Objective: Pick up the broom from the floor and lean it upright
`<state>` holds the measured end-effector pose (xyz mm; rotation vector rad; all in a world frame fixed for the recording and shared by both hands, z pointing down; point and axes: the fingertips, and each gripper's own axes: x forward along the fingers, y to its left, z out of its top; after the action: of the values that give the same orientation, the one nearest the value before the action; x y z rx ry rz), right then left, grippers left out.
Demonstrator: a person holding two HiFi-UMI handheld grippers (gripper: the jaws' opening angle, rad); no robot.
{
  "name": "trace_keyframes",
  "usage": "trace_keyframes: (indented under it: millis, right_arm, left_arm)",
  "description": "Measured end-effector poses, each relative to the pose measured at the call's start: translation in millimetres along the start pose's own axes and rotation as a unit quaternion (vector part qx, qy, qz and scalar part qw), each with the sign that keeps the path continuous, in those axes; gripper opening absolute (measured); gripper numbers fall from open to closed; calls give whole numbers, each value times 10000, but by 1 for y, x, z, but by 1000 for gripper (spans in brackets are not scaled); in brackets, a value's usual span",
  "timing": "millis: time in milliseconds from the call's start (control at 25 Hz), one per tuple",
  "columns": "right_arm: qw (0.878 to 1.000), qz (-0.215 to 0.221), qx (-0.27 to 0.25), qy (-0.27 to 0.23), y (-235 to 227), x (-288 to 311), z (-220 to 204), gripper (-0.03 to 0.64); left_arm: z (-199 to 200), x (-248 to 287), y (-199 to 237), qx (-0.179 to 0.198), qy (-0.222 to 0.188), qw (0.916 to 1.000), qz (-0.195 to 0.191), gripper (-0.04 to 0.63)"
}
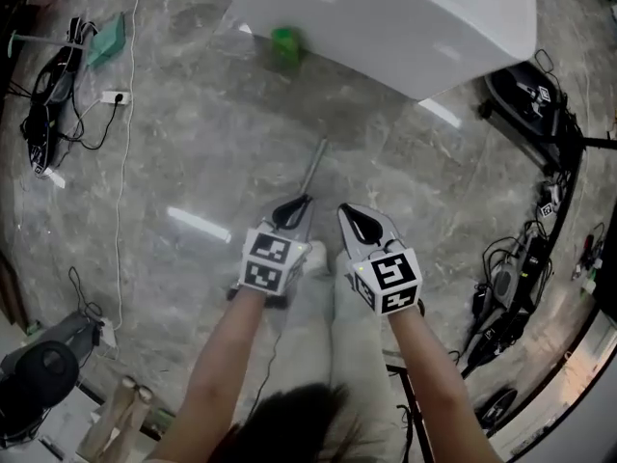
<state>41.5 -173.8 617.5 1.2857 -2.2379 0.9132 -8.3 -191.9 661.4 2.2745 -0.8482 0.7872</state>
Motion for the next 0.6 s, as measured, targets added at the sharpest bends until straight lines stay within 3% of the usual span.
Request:
trace_keyframes:
  millis: [240,600]
  right_arm:
    - [9984,228,-44,513,-19,64,-61,2]
    - [9939,-22,-248,1078,-79,141,-122,2]
  left_arm:
    - [-76,68,33,-245,617,9975,227,58]
    - [-133,149,81,-197,1148,9920,482,83]
